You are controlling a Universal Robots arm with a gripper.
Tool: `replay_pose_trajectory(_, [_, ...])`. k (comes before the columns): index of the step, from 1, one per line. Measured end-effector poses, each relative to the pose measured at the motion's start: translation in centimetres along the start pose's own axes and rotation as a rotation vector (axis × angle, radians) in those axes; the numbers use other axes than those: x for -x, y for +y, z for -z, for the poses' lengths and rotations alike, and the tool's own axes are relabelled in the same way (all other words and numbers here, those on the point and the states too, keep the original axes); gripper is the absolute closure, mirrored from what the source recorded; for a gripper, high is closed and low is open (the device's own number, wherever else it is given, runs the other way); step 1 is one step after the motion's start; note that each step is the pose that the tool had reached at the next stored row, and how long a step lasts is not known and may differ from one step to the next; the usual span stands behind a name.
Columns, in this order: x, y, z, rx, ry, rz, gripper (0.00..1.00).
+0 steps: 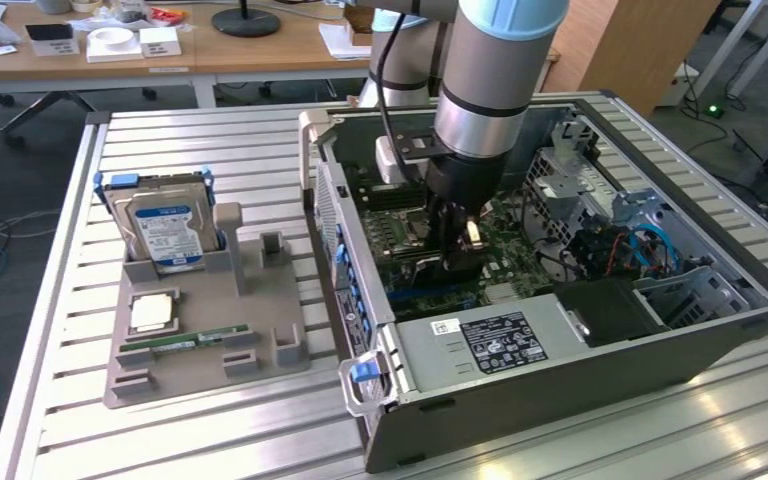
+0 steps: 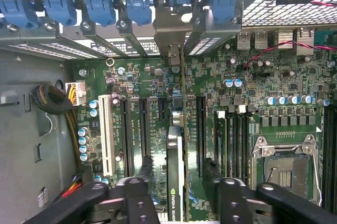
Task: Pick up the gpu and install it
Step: 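Insert the gpu into the slot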
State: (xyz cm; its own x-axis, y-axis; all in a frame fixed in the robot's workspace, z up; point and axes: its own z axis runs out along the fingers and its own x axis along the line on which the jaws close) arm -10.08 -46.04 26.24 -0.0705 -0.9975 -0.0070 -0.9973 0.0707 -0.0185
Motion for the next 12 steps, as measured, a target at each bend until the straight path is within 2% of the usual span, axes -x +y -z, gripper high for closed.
replay_pose_trajectory(1, [0.0,0.0,0.0,0.0,0.0,0.0,0.49])
replay_pose_trajectory(2, [0.0,0.0,0.0,0.0,0.0,0.0,0.56])
replay_pose_trajectory(3, [0.0,0.0,0.0,0.0,0.0001,0.0,0.56])
replay_pose_trajectory(4, [0.0,0.0,0.0,-0.0001,0.0,0.0,0.62])
replay_pose_trajectory(12, [0.04,0.0,0.0,0.0,0.0,0.0,0.62])
